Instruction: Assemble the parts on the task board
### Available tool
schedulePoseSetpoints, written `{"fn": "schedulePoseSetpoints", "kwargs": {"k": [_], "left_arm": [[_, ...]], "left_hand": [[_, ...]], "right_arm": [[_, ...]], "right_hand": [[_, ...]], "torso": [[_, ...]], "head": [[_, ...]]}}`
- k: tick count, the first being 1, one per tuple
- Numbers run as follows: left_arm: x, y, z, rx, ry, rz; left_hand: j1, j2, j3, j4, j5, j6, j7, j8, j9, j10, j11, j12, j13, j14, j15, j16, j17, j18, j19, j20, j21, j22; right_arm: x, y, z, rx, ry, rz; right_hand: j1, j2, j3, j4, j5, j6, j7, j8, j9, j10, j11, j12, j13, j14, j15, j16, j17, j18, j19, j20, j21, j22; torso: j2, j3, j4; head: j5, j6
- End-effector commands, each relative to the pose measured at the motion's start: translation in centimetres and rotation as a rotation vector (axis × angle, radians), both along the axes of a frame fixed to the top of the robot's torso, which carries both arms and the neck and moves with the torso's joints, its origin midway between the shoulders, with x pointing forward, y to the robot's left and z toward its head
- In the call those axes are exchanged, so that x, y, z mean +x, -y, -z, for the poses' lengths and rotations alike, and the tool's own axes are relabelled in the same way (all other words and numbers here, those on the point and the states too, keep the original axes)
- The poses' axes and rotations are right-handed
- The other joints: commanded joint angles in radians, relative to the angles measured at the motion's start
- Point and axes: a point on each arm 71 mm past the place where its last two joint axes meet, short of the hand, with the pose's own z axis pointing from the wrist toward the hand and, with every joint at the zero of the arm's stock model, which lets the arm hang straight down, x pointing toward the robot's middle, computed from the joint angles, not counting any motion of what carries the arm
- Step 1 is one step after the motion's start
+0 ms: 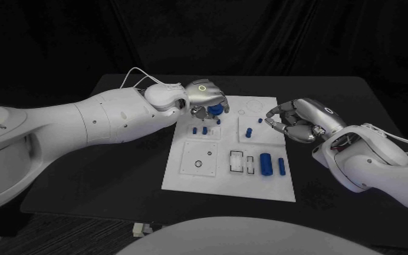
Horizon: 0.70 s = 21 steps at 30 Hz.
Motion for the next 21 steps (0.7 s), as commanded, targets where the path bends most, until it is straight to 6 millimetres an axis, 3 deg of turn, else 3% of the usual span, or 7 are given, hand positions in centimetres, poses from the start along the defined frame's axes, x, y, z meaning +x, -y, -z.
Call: {"fn": "schedulePoseSetpoints", "kwargs": {"k": [1,9,13,15,21], "left_arm": [[0.1,0.3,0.4,0.056,-0.004,-0.024],[0.4,1.1,0.9,0.096,-0.037,-0.057],[0.4,1.4,1.1,0.106,-0.046,-0.071],[0.5,1.5,1.2,0.111,-0.050,-0.076],[0.5,1.5,1.8,0.113,-0.055,-0.095]], "left_hand": [[-0.012,0.001,0.007,-0.001,0.001,0.009,0.002,0.002,-0.004,0.011,0.001,0.007,-0.008,0.082,0.007,-0.006,0.179,0.009,0.004,0.002,-0.007,0.178],[-0.027,0.007,0.031,-0.011,0.028,0.012,0.012,-0.003,-0.029,0.073,0.017,0.010,-0.038,0.080,0.018,-0.010,0.174,0.009,0.006,0.012,-0.011,0.178],[-0.038,0.002,0.036,-0.011,0.026,0.003,0.005,-0.007,-0.038,0.100,0.017,0.011,-0.045,0.079,0.018,-0.013,0.169,0.010,0.005,0.012,-0.016,0.178],[-0.052,0.002,0.036,-0.010,0.019,0.013,-0.010,-0.001,-0.039,0.121,0.032,0.016,-0.044,0.077,0.026,-0.016,0.165,0.009,0.005,0.017,-0.018,0.178],[-0.062,-0.001,0.035,-0.014,0.014,0.006,-0.003,-0.004,-0.043,0.129,0.029,0.016,-0.043,0.075,0.025,-0.020,0.160,0.010,0.004,0.018,-0.021,0.177]], "right_arm": [[0.0,0.0,0.0,0.008,0.001,0.000],[0.0,0.1,0.1,0.006,-0.004,0.003],[0.1,0.1,0.1,0.005,-0.006,0.003],[0.1,0.0,0.1,0.005,-0.007,0.002],[0.2,0.0,0.2,0.003,-0.008,0.001]], "right_hand": [[0.008,0.001,0.004,-0.002,0.004,0.005,-0.002,-0.005,-0.001,0.104,-0.003,0.003,0.263,0.094,-0.007,-0.007,0.205,0.008,0.000,-0.004,-0.005,0.127],[0.013,0.000,0.006,-0.006,0.009,0.005,-0.002,-0.006,-0.002,0.104,-0.003,0.003,0.263,0.094,-0.007,-0.007,0.204,0.008,0.000,-0.004,-0.006,0.127],[0.013,0.000,0.006,-0.006,0.009,0.005,-0.002,-0.006,-0.002,0.104,-0.003,0.003,0.263,0.094,-0.007,-0.007,0.204,0.008,0.000,-0.004,-0.006,0.127],[0.013,0.000,0.006,-0.006,0.009,0.005,-0.002,-0.006,-0.002,0.104,-0.003,0.003,0.263,0.094,-0.007,-0.007,0.204,0.008,0.000,-0.004,-0.006,0.127],[0.015,0.000,0.006,-0.007,0.011,0.005,-0.002,-0.006,-0.002,0.104,-0.003,0.003,0.263,0.094,-0.007,-0.007,0.205,0.007,0.000,-0.004,-0.004,0.127]], "torso": [[0.000,0.0006,0.0000],[-0.001,0.0005,0.0000],[0.000,0.0006,0.0007],[0.000,0.0006,0.0006],[-0.001,0.0003,0.0004]], "head": [[0.002,0.000],[0.004,0.000],[0.003,0.000],[0.004,0.000],[0.009,0.000]]}}
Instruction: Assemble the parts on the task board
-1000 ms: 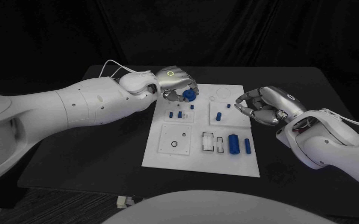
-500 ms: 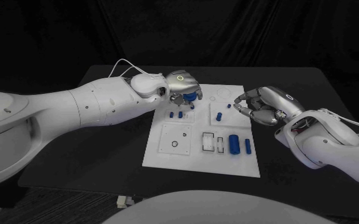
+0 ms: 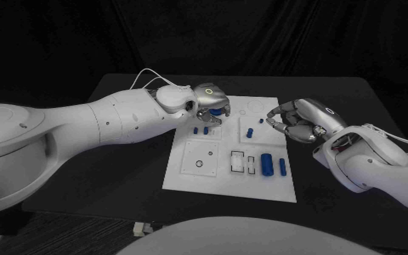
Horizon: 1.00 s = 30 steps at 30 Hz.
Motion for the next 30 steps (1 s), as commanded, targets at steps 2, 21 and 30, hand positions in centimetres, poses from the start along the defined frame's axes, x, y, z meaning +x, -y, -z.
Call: {"fn": "schedulePoseSetpoints", "kwargs": {"k": [2,21,30], "left_arm": [[0.1,0.1,0.7,0.020,-0.012,-0.031],[0.2,0.0,2.0,0.026,-0.023,-0.047],[0.1,0.2,2.7,0.028,-0.032,-0.046]], "left_hand": [[-0.013,-0.002,0.004,-0.004,-0.003,-0.007,0.010,0.000,-0.002,0.008,-0.002,0.001,0.002,0.071,0.006,-0.003,0.160,0.010,0.001,0.008,-0.005,0.177],[-0.012,0.014,0.022,-0.043,0.068,0.044,0.024,0.031,0.018,0.003,-0.005,0.001,0.022,0.068,0.005,-0.006,0.155,0.013,-0.005,0.007,-0.024,0.174],[-0.010,0.026,0.046,-0.063,0.124,0.050,0.025,0.036,0.025,0.007,-0.004,0.001,0.032,0.067,0.007,-0.005,0.156,0.013,-0.008,0.009,-0.029,0.174]], "right_arm": [[0.0,0.0,0.1,-0.002,-0.002,-0.002],[0.1,0.0,0.2,-0.006,-0.010,0.004],[0.1,-0.1,0.2,-0.007,-0.014,0.006]], "right_hand": [[0.010,0.003,0.003,-0.004,0.004,0.005,-0.002,-0.006,-0.001,0.104,-0.003,0.003,0.263,0.094,-0.007,-0.002,0.205,0.007,0.000,-0.004,-0.004,0.127],[0.019,0.002,0.008,-0.010,0.018,0.005,-0.001,-0.007,-0.002,0.104,-0.002,0.003,0.263,0.094,-0.006,-0.002,0.206,0.008,-0.002,-0.004,-0.009,0.126],[0.023,0.003,0.010,-0.014,0.023,0.006,-0.001,-0.007,-0.001,0.104,-0.002,0.003,0.263,0.094,-0.006,-0.003,0.205,0.008,-0.002,-0.004,-0.012,0.125]], "torso": [[0.000,0.0000,0.0007],[0.000,-0.0003,0.0001],[0.000,-0.0004,-0.0001]], "head": [[0.001,0.000],[-0.001,0.000],[0.002,0.000]]}}
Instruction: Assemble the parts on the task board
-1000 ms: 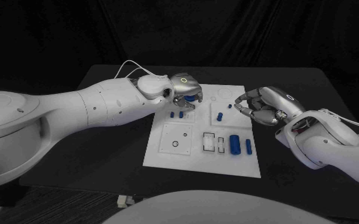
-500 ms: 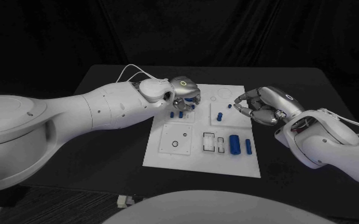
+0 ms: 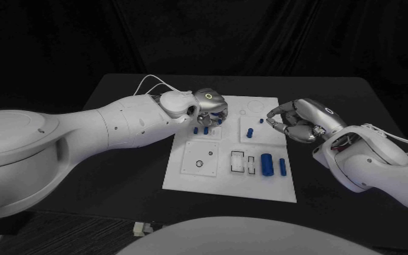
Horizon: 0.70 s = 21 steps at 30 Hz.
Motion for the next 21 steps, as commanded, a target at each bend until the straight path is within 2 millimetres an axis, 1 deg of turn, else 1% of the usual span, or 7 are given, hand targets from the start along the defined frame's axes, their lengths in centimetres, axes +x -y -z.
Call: {"fn": "schedulePoseSetpoints", "kwargs": {"k": [1,4,11,21], "left_arm": [[-0.21,0.19,0.37,-0.004,-0.003,0.014],[-0.31,0.24,0.63,-0.008,-0.004,0.018],[-0.38,0.24,0.94,-0.007,-0.008,0.019],[-0.36,0.16,1.03,-0.016,0.000,0.023]], "left_hand": [[-0.004,0.014,0.006,-0.009,0.013,0.018,0.001,0.010,0.005,0.007,0.001,0.004,0.004,0.068,0.008,0.002,0.158,0.013,-0.004,0.006,-0.002,0.174],[-0.004,0.017,0.012,-0.015,0.021,0.028,0.001,0.016,0.009,0.016,-0.001,0.007,0.007,0.069,0.007,0.003,0.160,0.013,-0.003,0.005,0.000,0.175],[-0.004,0.021,0.020,-0.021,0.029,0.030,0.001,0.018,0.012,0.017,-0.002,0.005,0.007,0.068,0.007,0.001,0.157,0.014,-0.004,0.005,-0.003,0.174],[0.004,0.029,0.038,-0.051,0.032,0.052,0.002,0.033,0.024,0.067,-0.008,0.014,0.007,0.068,0.005,0.002,0.157,0.014,-0.004,0.004,-0.003,0.174]], "right_arm": [[-0.02,-0.03,0.10,-0.005,-0.008,0.006],[-0.01,-0.02,0.12,-0.005,-0.009,0.008],[-0.05,0.12,0.12,-0.007,-0.011,0.012],[-0.06,0.20,0.15,-0.009,-0.014,0.015]], "right_hand": [[0.012,-0.001,0.002,-0.005,0.003,0.006,-0.001,-0.003,-0.002,0.104,-0.003,0.003,0.263,0.094,-0.006,-0.003,0.205,0.008,-0.002,-0.004,-0.007,0.126],[0.014,0.000,0.003,-0.007,0.004,0.006,-0.001,-0.003,-0.002,0.104,-0.003,0.003,0.263,0.094,-0.007,-0.002,0.205,0.008,-0.003,-0.004,-0.008,0.126],[0.018,0.001,0.006,-0.010,0.006,0.008,-0.002,-0.003,-0.001,0.104,-0.003,0.003,0.263,0.094,-0.007,-0.003,0.204,0.009,-0.003,-0.004,-0.010,0.125],[0.020,0.002,0.007,-0.011,0.006,0.009,-0.002,-0.002,-0.001,0.104,-0.003,0.003,0.263,0.093,-0.007,-0.003,0.202,0.009,-0.004,-0.004,-0.012,0.125]], "torso": [[0.000,-0.0003,0.0000],[0.000,-0.0001,0.0000],[0.000,-0.0001,0.0000],[0.000,0.0000,-0.0004]], "head": [[-0.001,0.000],[-0.003,0.000],[-0.005,0.000],[-0.004,0.000]]}}
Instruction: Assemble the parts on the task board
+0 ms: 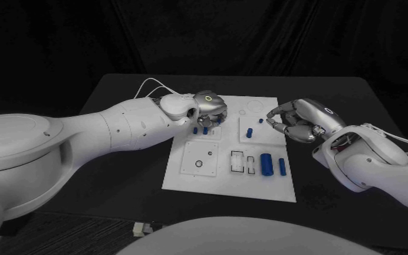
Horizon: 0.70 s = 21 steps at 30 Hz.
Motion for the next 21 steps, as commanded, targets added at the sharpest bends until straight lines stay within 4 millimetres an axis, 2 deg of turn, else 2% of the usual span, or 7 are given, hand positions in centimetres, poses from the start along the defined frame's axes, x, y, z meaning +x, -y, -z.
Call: {"fn": "schedulePoseSetpoints", "kwargs": {"k": [1,8,12,17,21], "left_arm": [[-0.3,0.1,0.3,-0.009,0.002,0.025],[-0.8,-0.5,-0.2,-0.056,0.040,0.036],[-1.2,-1.3,-0.8,-0.093,0.072,0.050],[-1.2,-2.2,-2.8,-0.127,0.123,0.064],[-1.0,-2.9,-4.6,-0.131,0.147,0.071]], "left_hand": [[0.004,0.005,0.003,-0.010,0.004,0.003,-0.003,0.002,0.002,0.018,-0.002,0.005,0.001,0.068,0.004,0.001,0.156,0.014,-0.004,0.004,-0.003,0.174],[0.016,0.008,0.018,-0.042,-0.038,0.024,-0.005,0.010,0.009,0.060,-0.007,0.008,-0.001,0.070,0.001,0.004,0.159,0.013,-0.001,0.001,0.004,0.176],[0.008,0.000,0.024,-0.045,-0.059,0.019,-0.010,0.003,0.008,0.070,-0.010,0.004,-0.003,0.071,0.000,0.003,0.159,0.012,0.000,0.000,0.006,0.177],[-0.004,-0.007,0.032,-0.041,-0.080,0.014,-0.012,-0.005,0.006,0.074,-0.011,-0.005,-0.008,0.071,-0.001,0.003,0.158,0.012,0.001,-0.001,0.007,0.177],[-0.004,-0.007,0.037,-0.042,-0.085,0.017,-0.015,-0.006,0.006,0.077,-0.014,-0.008,-0.009,0.071,-0.001,0.001,0.156,0.013,0.000,-0.001,0.003,0.176]], "right_arm": [[0.0,0.1,0.1,-0.006,-0.010,0.011],[0.0,0.2,0.2,-0.009,-0.013,0.013],[-0.1,0.2,0.2,-0.010,-0.014,0.015],[0.0,0.3,0.2,-0.013,-0.017,0.017],[0.0,0.3,0.3,-0.015,-0.020,0.017]], "right_hand": [[0.013,0.002,0.002,-0.007,0.006,0.006,0.002,-0.002,-0.001,0.104,-0.003,0.002,0.263,0.094,-0.007,-0.003,0.202,0.009,-0.004,-0.004,-0.005,0.125],[0.014,0.001,0.002,-0.007,0.006,0.006,0.002,-0.002,-0.001,0.104,-0.003,0.002,0.263,0.093,-0.007,-0.004,0.201,0.009,-0.004,-0.004,-0.006,0.124],[0.014,0.001,0.002,-0.008,0.006,0.006,0.002,-0.002,-0.001,0.104,-0.003,0.002,0.263,0.093,-0.007,-0.004,0.199,0.010,-0.005,-0.004,-0.008,0.124],[0.014,0.001,0.002,-0.008,0.006,0.006,0.002,-0.002,-0.001,0.104,-0.003,0.002,0.263,0.093,-0.007,-0.004,0.199,0.010,-0.005,-0.004,-0.008,0.124],[0.014,0.001,0.002,-0.008,0.006,0.006,0.002,-0.002,-0.001,0.104,-0.003,0.002,0.263,0.093,-0.007,-0.004,0.199,0.010,-0.005,-0.004,-0.008,0.124]], "torso": [[0.000,0.0001,-0.0001],[0.000,-0.0003,0.0004],[-0.001,-0.0002,0.0006],[-0.001,0.0003,0.0006],[0.000,0.0003,0.0002]], "head": [[0.000,0.000],[-0.005,0.000],[-0.007,0.000],[-0.009,0.000],[-0.002,0.000]]}}
